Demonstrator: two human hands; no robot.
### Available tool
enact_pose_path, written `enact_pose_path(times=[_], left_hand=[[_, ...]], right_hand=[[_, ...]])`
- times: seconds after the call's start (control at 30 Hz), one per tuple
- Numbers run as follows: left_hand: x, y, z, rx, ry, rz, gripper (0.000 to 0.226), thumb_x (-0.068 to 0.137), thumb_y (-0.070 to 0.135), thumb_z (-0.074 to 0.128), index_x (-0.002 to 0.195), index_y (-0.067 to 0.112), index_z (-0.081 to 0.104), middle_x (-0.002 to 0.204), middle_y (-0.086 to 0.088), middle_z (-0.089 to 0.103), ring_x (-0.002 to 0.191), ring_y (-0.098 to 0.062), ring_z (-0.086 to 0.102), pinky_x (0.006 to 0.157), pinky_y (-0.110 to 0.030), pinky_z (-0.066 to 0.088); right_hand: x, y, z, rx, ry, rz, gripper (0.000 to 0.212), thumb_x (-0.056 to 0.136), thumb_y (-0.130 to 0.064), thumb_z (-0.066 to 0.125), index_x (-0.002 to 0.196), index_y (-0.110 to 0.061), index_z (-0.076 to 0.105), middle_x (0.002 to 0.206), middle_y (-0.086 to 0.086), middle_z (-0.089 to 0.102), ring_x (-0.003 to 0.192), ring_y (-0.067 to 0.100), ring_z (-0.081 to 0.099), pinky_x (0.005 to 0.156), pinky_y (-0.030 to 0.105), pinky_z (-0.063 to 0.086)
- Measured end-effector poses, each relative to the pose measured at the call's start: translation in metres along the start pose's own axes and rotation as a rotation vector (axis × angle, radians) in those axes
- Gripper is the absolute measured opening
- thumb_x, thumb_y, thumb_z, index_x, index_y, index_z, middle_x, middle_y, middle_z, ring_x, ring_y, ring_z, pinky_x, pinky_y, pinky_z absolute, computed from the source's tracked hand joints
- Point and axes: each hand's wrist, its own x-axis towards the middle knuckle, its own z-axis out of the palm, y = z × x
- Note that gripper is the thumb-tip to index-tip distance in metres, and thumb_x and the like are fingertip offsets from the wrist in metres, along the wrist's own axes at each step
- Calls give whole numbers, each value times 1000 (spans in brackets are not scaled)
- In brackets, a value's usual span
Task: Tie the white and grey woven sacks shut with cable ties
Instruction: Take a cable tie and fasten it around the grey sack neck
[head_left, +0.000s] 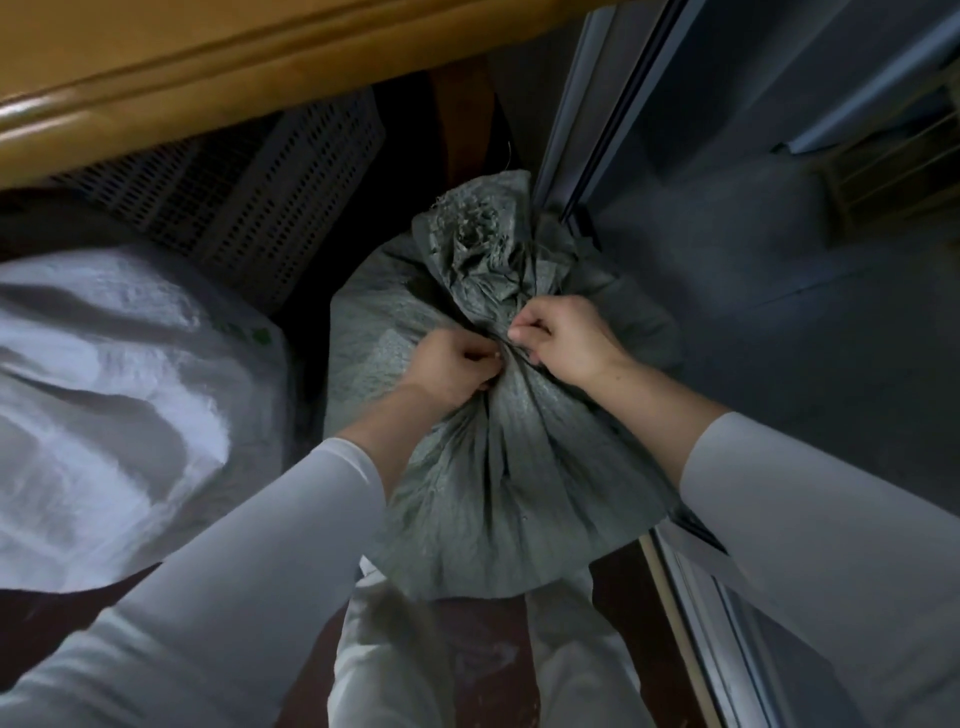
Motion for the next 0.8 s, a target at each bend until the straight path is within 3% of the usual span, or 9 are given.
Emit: enact_pose_path(times=[0.07,0.17,0.37,0.47,0.57,0.67,0.8], left_hand=[[-2,-6,5,23,56,54,13,85,12,64,94,6,72,82,-11,69,56,-3,60,75,-29,53],[-5,-13,16,15,183,128,17,86,17,65,97,6,73,91,-15,71,80,-26,66,80,-33,52],[-7,-15,32,-110,424,193,18,84,14,66,96,3,74,97,-14,71,89,-15,60,78,-3,37],[-6,-12,37,-206,507,145,20,88,16,62,98,1,71,101,-15,69,95,-19,63,82,-13,41],[-9,-2,40,-109,575,300,24,91,18,55,97,-1,68,98,-19,68,94,-26,63,83,-23,42],[-3,3,40,54,534,454,26,91,19,52,95,-2,67,92,-23,65,88,-30,61,79,-28,41],[4,-4,41,159,447,563,24,89,20,57,93,-1,69,90,-21,61,83,-32,62,77,-33,45]], right_hand=[[1,2,1,8,-1,20,10,91,-18,58,91,-10,64,59,-3,55,53,6,53,61,22,43],[3,4,2,67,-20,57,7,91,-18,58,90,-13,62,58,-1,57,51,7,53,58,23,46],[2,9,0,211,-16,79,5,90,-12,59,85,-14,58,60,1,58,55,14,59,63,29,54],[0,8,-2,224,-16,93,5,90,-12,59,87,-8,60,62,3,59,57,15,60,67,32,55],[-3,13,-5,30,42,89,14,90,-15,57,94,-4,65,83,14,68,76,24,63,75,30,49],[-6,26,7,-60,125,137,19,90,-15,54,95,1,64,100,20,67,96,31,61,73,26,41],[-2,37,24,66,176,170,18,89,-10,53,91,4,64,96,23,67,95,35,62,80,35,47]])
